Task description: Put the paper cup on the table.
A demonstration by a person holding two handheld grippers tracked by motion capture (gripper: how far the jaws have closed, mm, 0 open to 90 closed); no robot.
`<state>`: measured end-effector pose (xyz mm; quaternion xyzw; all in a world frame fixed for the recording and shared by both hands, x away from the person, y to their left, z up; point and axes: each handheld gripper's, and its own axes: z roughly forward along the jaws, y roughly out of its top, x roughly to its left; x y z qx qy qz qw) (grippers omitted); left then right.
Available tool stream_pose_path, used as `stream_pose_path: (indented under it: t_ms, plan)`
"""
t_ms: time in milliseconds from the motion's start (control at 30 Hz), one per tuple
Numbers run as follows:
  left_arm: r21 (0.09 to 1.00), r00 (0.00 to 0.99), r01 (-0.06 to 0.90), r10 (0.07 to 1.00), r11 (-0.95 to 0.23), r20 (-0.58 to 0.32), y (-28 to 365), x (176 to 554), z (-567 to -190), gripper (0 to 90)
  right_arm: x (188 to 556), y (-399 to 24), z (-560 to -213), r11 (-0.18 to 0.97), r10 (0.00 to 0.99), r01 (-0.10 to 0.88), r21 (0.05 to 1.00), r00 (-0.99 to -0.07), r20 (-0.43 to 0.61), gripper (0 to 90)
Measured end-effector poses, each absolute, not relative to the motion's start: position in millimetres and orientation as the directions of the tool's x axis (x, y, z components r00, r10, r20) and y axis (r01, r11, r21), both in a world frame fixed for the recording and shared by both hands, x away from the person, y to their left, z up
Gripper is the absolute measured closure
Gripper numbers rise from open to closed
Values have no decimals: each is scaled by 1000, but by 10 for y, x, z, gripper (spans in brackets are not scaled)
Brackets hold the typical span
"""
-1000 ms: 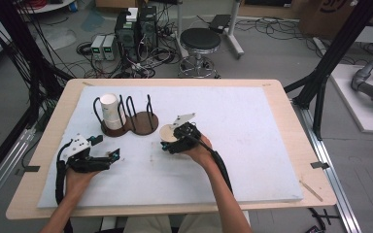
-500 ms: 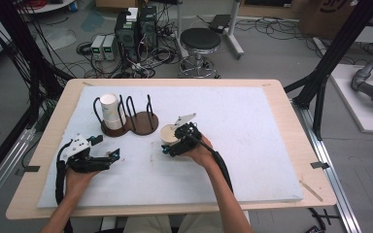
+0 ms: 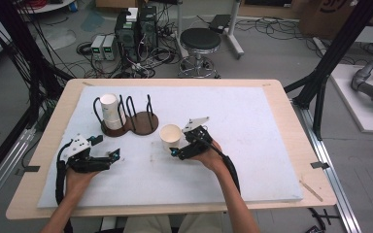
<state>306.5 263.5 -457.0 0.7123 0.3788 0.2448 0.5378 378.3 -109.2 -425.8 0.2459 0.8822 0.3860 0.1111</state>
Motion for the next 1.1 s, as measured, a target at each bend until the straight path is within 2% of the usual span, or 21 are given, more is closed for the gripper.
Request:
stream_pose_path:
  t_ms: [467, 1100]
  plan:
    - [953, 596, 273, 801, -132, -60, 2638, 3062, -4570, 107, 3629, -1448, -4267, 498, 557, 349, 794, -830, 15, 147]
    - [953, 591, 274, 804, -127, -63, 2642, 3061, -4571, 108, 3433, -2049, -4349, 381, 658, 375, 845, -752, 37, 148]
